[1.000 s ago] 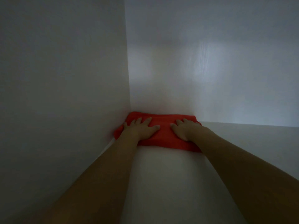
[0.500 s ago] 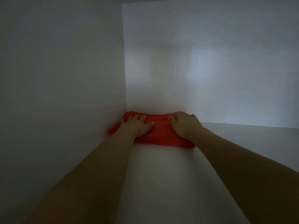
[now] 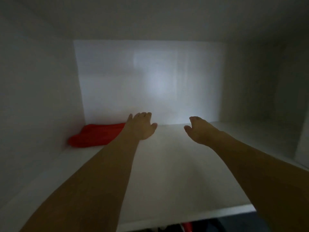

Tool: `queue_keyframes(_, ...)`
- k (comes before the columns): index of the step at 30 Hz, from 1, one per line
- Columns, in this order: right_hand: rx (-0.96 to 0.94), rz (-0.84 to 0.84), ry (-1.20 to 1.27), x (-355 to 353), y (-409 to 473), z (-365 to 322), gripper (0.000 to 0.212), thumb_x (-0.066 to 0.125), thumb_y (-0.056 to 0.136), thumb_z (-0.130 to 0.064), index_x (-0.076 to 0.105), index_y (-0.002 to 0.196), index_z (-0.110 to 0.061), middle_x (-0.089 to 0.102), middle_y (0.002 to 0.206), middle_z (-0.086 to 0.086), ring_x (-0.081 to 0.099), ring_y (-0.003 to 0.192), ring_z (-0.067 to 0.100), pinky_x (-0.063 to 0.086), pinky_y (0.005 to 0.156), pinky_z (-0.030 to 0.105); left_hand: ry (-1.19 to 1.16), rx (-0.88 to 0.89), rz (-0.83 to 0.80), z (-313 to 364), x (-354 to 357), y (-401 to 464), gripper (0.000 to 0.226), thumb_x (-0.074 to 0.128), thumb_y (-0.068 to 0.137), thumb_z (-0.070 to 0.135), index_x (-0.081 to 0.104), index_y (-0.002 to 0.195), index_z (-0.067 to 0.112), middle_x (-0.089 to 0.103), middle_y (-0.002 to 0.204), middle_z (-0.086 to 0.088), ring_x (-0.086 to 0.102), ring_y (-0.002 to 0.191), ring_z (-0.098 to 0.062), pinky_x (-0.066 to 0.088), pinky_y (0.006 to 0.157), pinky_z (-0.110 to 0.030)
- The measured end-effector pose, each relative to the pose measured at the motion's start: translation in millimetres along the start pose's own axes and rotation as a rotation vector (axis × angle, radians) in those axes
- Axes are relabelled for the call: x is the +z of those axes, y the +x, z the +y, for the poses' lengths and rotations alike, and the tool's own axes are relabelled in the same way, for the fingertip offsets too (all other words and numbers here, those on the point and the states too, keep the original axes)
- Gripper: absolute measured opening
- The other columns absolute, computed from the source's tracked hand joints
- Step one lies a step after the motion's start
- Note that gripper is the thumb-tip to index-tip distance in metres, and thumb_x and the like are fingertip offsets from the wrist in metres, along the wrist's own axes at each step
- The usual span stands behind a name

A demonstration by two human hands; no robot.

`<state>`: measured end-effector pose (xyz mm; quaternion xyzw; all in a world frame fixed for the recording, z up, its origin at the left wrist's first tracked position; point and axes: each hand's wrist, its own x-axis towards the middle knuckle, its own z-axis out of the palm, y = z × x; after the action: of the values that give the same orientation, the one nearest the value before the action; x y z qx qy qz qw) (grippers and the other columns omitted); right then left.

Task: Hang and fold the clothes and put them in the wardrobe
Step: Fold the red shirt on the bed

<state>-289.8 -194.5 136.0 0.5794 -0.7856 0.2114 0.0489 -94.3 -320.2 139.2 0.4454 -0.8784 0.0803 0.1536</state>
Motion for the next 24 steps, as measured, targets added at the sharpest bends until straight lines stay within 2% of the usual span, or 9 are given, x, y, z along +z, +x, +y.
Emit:
queue_keyframes(4, 0.081, 0.032, -0.055, -37, -63, 50, 0.055, 0.038, 0.102, -0.036, 0.029, 0.147, -0.005, 0.034, 0.152, 0.015, 0.035, 0.137, 0.031, 0.031, 0.110, 0.038, -0.038, 0.074, -0.043, 66, -10, -29, 0.065, 0.027, 0.101, 0.052, 0.018, 0.155, 0.015, 0.021, 0.161, -0.007, 0.020, 0.147, -0.024, 0.008, 0.121, -0.049)
queue_keyframes(8, 0.215, 0.033, -0.076, -73, -135, 86, 0.062, 0.038, 0.102, -0.041, 0.021, 0.151, -0.008, 0.027, 0.156, 0.015, 0.031, 0.141, 0.034, 0.028, 0.113, 0.041, -0.048, 0.219, -0.097, 136, -27, -54, 0.065, 0.027, 0.102, 0.051, 0.015, 0.156, 0.017, 0.019, 0.162, -0.007, 0.019, 0.148, -0.024, 0.007, 0.121, -0.047)
queue_keyframes(11, 0.352, 0.114, -0.085, -103, -187, 105, 0.061, 0.041, 0.101, -0.037, 0.025, 0.149, -0.003, 0.032, 0.152, 0.019, 0.037, 0.136, 0.035, 0.032, 0.109, 0.040, -0.134, 0.350, -0.063, 192, -43, -69, 0.063, 0.028, 0.102, 0.049, 0.017, 0.156, 0.018, 0.023, 0.161, -0.007, 0.026, 0.145, -0.027, 0.011, 0.121, -0.046)
queue_keyframes(15, 0.430, 0.153, -0.139, -127, -273, 121, 0.061, 0.040, 0.102, -0.037, 0.020, 0.152, -0.010, 0.022, 0.159, 0.010, 0.026, 0.144, 0.027, 0.022, 0.117, 0.038, -0.169, 0.521, -0.087, 256, -40, -107, 0.063, 0.032, 0.101, 0.047, 0.020, 0.154, 0.015, 0.028, 0.158, -0.011, 0.031, 0.142, -0.029, 0.016, 0.119, -0.048)
queue_keyframes(18, 0.532, 0.099, -0.185, -146, -353, 125, 0.062, 0.039, 0.102, -0.038, 0.018, 0.153, -0.011, 0.020, 0.160, 0.008, 0.022, 0.145, 0.023, 0.019, 0.117, 0.036, -0.124, 0.654, -0.118, 298, -43, -151, 0.061, 0.034, 0.100, 0.047, 0.025, 0.152, 0.015, 0.032, 0.156, -0.012, 0.034, 0.140, -0.030, 0.021, 0.117, -0.047)
queue_keyframes(21, 0.638, 0.105, -0.231, -180, -435, 126, 0.061, 0.040, 0.102, -0.038, 0.020, 0.153, -0.012, 0.023, 0.159, 0.006, 0.023, 0.145, 0.022, 0.020, 0.116, 0.034, -0.160, 0.784, -0.049, 349, -71, -200, 0.056, 0.038, 0.099, 0.045, 0.036, 0.144, 0.012, 0.040, 0.151, -0.013, 0.042, 0.134, -0.032, 0.033, 0.110, -0.042)
queue_keyframes(24, 0.756, 0.195, -0.250, -214, -530, 125, 0.059, 0.041, 0.101, -0.035, 0.024, 0.151, -0.010, 0.028, 0.157, 0.009, 0.027, 0.143, 0.024, 0.022, 0.115, 0.034, -0.211, 0.937, 0.025, 406, -108, -265, 0.061, 0.039, 0.099, 0.043, 0.029, 0.149, 0.010, 0.034, 0.155, -0.013, 0.038, 0.138, -0.031, 0.029, 0.114, -0.042)
